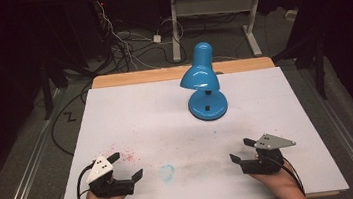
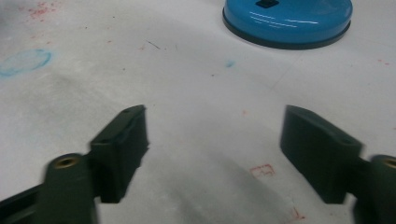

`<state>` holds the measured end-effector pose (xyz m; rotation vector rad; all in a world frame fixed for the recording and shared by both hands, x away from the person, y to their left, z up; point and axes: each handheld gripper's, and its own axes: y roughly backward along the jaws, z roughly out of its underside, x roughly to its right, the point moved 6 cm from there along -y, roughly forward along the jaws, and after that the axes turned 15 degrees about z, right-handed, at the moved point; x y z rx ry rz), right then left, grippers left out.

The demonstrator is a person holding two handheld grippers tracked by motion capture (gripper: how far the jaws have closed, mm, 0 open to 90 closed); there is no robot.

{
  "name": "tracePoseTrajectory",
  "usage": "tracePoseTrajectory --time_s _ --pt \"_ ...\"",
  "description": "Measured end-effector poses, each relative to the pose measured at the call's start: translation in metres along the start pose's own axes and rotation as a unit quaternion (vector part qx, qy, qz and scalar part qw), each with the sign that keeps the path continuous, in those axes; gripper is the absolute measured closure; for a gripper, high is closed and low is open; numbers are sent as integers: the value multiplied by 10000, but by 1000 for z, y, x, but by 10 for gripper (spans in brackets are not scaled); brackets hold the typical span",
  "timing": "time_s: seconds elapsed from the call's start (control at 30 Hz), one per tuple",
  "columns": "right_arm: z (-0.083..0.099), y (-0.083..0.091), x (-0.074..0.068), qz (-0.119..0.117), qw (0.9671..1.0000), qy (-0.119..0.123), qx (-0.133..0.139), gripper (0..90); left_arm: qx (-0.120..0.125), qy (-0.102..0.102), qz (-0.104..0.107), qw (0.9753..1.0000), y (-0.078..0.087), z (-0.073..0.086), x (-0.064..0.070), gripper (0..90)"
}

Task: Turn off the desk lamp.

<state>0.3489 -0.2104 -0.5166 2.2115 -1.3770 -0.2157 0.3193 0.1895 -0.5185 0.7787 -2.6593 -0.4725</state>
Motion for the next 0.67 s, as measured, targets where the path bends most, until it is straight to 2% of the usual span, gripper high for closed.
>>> tracePoseTrajectory --time_s 0.13,0.27,0.37,0.47,0.5,0.6,0.63,0.67 --pt "2 6 -1 68 10000 -16 51 6 20 6 -10 10000 1 -1 0 0" --pt "0 14 2 79 9995 -239 170 2 -3 -17 -43 10000 4 0 -1 0" --pt "0 27 8 56 9986 -408 327 2 -56 1 -66 10000 4 0 -2 0" --pt "4 33 12 225 9981 -312 490 2 -130 83 -112 9998 4 1 -4 0" --pt "3 32 13 223 9977 -360 531 2 -170 127 -151 9997 3 1 -5 0" --pt "-1 30 16 273 9968 -415 627 2 -465 213 -439 9977 3 3 -10 0" --pt "-1 30 17 270 9965 -467 643 2 -662 273 -667 9952 3 4 -12 0" --pt "-1 30 17 270 9965 -467 643 2 -662 273 -667 9952 3 4 -12 0"
